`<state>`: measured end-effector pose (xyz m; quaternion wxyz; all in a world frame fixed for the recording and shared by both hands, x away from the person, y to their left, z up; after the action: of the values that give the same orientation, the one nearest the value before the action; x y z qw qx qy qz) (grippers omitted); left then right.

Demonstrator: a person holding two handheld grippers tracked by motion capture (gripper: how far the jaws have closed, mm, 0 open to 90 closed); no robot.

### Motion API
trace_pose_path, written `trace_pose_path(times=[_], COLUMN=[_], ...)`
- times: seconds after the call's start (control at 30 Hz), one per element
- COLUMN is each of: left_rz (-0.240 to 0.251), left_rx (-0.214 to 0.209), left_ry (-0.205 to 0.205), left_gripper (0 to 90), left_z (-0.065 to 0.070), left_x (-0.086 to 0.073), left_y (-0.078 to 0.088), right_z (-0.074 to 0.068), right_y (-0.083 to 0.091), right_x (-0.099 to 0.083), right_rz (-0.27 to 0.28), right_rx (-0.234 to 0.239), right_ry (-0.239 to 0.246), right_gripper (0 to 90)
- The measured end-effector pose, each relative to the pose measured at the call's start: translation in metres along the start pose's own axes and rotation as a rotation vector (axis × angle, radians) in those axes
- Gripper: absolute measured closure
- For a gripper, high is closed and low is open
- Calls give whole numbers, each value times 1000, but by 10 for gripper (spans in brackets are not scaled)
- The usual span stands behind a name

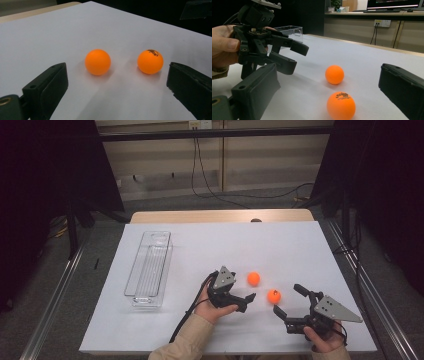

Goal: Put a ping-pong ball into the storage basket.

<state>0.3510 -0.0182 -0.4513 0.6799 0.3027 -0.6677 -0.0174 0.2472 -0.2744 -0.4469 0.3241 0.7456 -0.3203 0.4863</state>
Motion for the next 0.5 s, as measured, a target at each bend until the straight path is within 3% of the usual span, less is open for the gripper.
trace_pose_path(times=[0.5], left_rz=[-25], left_rx=[-35], left_ry=[-16], left_gripper=[39], left_z=[6], left_x=[6], left_y=[-12], right_z=[0], right_y=[0], right_x=[0], right_rz=[3], right_rx=[2], right_ry=[-1], right_gripper=[18])
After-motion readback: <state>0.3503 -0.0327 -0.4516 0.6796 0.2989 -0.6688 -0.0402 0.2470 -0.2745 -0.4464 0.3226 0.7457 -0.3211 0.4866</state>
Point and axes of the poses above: each handheld gripper's, and its own axes: y roughly backward along the jaws, x roughly out of its top, z roughly to its right, the point moved 1 cm from there along -y, roughly forward along the jaws, and after that the axes turned 14 degrees about -y, right-handed, at the moved point
